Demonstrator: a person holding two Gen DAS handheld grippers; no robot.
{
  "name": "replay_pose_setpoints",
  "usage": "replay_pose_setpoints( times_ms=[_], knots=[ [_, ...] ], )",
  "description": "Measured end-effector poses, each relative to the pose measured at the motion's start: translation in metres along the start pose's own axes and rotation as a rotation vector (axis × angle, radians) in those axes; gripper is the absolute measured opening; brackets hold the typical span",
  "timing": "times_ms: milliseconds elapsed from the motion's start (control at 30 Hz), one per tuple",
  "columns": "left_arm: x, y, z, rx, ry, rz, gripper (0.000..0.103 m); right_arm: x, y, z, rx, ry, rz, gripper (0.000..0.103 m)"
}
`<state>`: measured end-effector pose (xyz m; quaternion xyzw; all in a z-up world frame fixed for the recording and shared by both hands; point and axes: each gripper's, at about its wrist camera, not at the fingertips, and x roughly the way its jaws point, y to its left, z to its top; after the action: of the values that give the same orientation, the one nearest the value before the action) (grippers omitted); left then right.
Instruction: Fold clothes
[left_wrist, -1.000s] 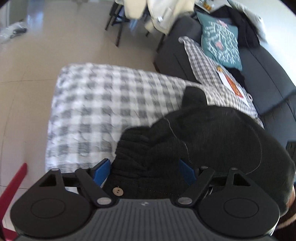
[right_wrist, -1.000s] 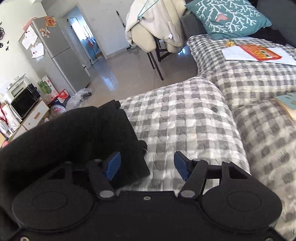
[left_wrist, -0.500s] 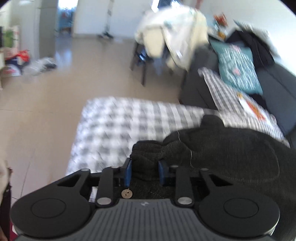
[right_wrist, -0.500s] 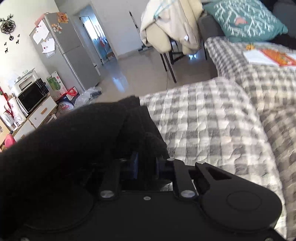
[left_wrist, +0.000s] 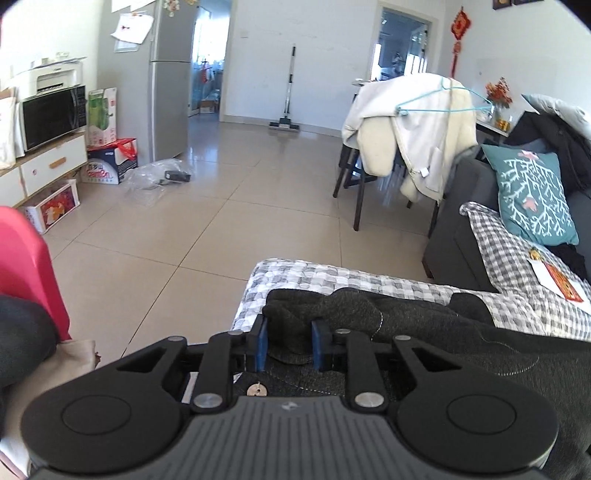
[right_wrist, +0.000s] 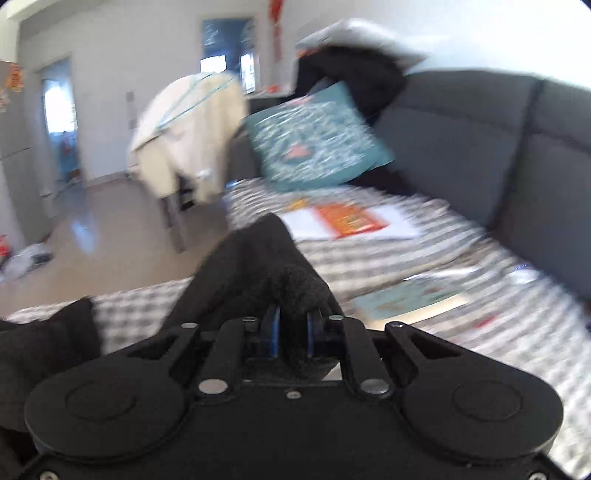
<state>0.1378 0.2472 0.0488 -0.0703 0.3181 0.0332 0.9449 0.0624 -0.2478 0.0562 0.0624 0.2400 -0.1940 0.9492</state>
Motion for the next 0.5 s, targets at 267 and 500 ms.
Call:
replay_pose_setpoints(
  times_ms=[267,500],
  knots=[
    [-0.009,-0.004,-0.013,0.0,0.045,0.054,0.023,0.019,-0.056,-0.014,0.002,0.166,-0.185,0.019],
    [-0.024,-0.01,-0.03,-0.014,-0.002,0.07,0.023,0.03,-0.035,-0.024,-0.056,0.203,-0.223,0.042]
  ],
)
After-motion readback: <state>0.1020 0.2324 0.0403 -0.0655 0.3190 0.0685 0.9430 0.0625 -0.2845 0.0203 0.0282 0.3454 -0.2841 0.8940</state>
